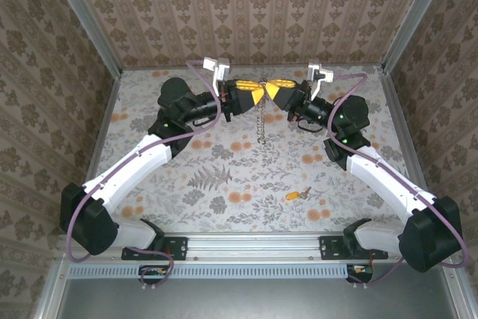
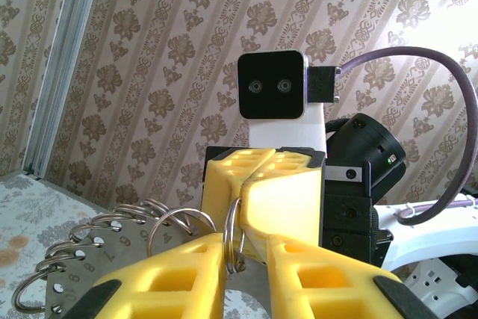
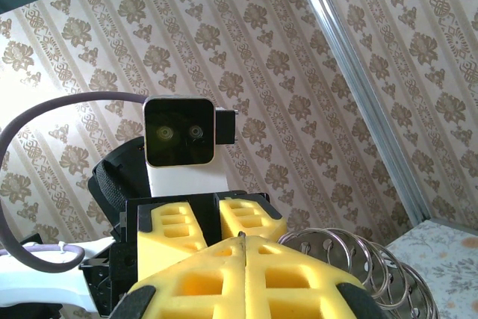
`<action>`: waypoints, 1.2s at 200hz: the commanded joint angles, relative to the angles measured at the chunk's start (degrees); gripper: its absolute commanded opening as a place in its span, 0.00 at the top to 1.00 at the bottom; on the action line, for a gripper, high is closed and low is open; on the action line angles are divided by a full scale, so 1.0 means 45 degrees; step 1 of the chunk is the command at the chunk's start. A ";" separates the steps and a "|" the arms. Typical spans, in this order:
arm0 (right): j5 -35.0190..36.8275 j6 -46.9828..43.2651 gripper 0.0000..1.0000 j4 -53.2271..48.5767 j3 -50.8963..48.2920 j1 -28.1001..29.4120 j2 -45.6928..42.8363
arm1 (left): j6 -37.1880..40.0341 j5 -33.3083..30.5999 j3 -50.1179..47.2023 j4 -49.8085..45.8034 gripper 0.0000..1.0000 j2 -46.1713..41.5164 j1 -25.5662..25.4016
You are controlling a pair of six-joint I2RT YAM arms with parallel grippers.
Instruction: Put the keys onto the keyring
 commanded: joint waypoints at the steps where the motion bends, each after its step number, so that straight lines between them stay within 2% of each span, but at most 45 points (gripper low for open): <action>1: -0.0070 0.0014 1.00 0.0435 0.0020 -0.0061 -0.0311 | 0.0107 0.0231 0.0408 0.0583 0.80 0.0073 -0.0071; 68: -0.0144 0.0039 1.00 0.0425 0.0024 -0.0061 -0.0272 | 0.0029 0.0216 0.0468 0.0849 0.87 0.0170 -0.0081; 104: -0.0144 0.0020 1.00 0.0296 -0.0014 -0.0073 -0.0292 | -0.0070 0.0339 0.0519 0.1010 1.00 0.0254 -0.0093; 143: -0.0093 -0.0183 1.00 -0.0237 0.0023 -0.0067 -0.0413 | 0.0163 0.0363 0.0339 0.1051 1.00 0.0133 -0.0098; 166: 0.0105 -0.0363 1.00 -0.1130 0.0127 -0.0149 -0.0646 | 0.0884 -0.0210 0.0096 0.0278 1.00 -0.0244 -0.0101; 187: 0.0706 -0.0486 0.62 -0.2668 0.0287 -0.0418 -0.1180 | 0.1727 -0.0946 -0.0155 -0.0568 1.00 -0.0707 -0.0101; 197: 0.1146 -0.0587 0.50 -0.3763 0.0405 -0.0663 -0.1561 | 0.2156 -0.1202 -0.0209 -0.1049 1.00 -0.0914 -0.0101; 213: 0.1872 -0.0722 0.42 -0.5301 0.0411 -0.1104 -0.2312 | 0.2753 -0.1497 -0.0251 -0.1599 1.00 -0.1186 -0.0095; 240: 0.3188 -0.0410 0.37 -0.7667 0.0096 -0.1885 -0.3408 | 0.3986 -0.1762 -0.0175 -0.2775 1.00 -0.1571 -0.0101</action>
